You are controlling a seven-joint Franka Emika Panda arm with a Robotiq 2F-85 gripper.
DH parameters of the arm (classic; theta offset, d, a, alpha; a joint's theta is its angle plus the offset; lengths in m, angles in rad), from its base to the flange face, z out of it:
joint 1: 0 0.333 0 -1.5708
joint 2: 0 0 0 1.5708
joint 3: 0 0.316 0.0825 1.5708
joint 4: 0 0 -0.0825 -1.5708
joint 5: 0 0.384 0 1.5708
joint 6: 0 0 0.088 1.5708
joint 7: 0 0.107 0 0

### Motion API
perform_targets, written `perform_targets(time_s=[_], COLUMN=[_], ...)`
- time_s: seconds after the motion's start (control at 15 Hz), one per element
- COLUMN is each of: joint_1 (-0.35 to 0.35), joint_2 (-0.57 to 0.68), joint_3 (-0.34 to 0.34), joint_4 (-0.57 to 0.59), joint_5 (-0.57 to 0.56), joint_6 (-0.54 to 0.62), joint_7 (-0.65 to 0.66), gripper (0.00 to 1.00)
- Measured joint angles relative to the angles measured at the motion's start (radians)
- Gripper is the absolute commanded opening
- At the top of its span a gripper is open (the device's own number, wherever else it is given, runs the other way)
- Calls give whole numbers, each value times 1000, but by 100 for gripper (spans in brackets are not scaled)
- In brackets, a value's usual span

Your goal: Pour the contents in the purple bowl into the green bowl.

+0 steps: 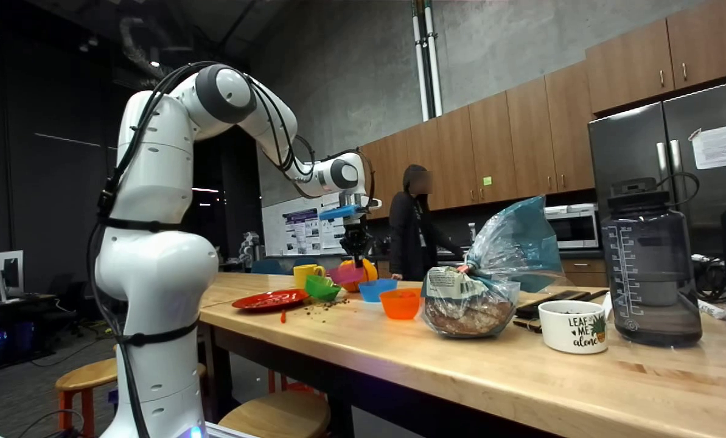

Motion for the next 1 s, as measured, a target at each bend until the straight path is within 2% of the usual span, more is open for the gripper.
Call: perform_targets(time_s=[0.67,1.0], joint_1=[-58,-61], joint_2=[87,88], joint_3=[-16,-16], joint_4=[64,80], joint_5=[137,143], joint_6=[22,22], joint_7=[-140,-145], gripper=[1,1])
